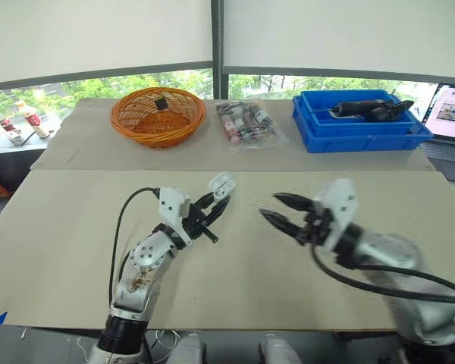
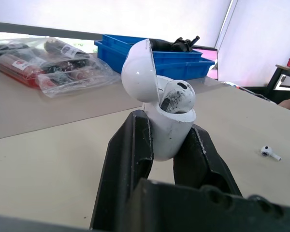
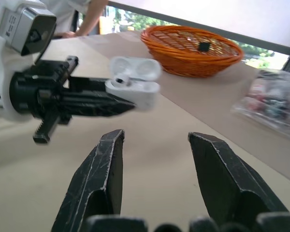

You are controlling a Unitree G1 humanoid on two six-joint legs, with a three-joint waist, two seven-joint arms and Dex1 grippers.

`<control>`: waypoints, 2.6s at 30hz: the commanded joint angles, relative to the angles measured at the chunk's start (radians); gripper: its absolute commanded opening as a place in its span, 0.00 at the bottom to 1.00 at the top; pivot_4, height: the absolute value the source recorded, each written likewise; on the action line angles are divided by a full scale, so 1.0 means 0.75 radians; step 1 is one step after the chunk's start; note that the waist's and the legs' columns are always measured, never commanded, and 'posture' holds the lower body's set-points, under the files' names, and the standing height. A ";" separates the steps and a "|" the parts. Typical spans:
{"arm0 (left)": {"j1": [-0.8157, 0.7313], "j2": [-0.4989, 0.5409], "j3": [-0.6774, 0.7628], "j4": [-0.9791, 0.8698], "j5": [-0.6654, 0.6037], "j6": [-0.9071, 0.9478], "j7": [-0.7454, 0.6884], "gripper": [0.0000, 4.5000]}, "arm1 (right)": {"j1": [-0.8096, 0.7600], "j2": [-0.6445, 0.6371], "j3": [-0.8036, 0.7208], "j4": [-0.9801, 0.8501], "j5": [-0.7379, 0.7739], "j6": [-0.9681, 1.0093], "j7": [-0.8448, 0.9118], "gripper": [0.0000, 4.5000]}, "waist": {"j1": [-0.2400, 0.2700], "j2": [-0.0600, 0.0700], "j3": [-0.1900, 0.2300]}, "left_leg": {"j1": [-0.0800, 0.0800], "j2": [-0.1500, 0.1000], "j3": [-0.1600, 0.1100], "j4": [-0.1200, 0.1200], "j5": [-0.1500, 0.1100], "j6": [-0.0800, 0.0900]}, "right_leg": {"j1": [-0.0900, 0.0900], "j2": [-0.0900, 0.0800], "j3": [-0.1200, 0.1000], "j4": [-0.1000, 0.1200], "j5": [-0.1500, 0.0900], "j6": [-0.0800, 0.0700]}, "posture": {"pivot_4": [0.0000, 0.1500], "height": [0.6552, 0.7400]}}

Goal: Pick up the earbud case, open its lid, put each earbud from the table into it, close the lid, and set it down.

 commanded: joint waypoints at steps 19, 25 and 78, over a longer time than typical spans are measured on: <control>0.082 0.093 0.071 -0.013 -0.044 -0.091 -0.071 0.13 | 0.860 -0.153 -0.678 0.431 -0.236 -0.412 0.315 0.93 | 0.009 0.000 0.000 | 0.002 0.000 0.003 0.000 0.000 0.000 | 0.003 0.000 0.001 -0.001 0.000 0.000 | 1.00 1.00; 0.085 0.090 0.069 -0.013 -0.043 -0.087 -0.067 0.13 | 0.777 -0.134 -0.623 0.379 -0.206 -0.339 0.233 1.00 | 0.011 0.000 0.000 | 0.001 0.000 0.003 0.000 0.000 0.000 | 0.003 0.000 0.001 -0.001 0.000 0.000 | 1.00 1.00; 0.209 0.056 -0.004 -0.163 -0.025 -0.024 0.010 0.13 | 0.029 -0.795 0.376 0.787 -0.524 -0.982 0.948 0.07 | 0.000 0.001 -0.001 | 0.002 0.001 0.004 0.001 0.000 0.001 | 0.003 0.000 0.001 -0.002 0.000 0.000 | 1.00 1.00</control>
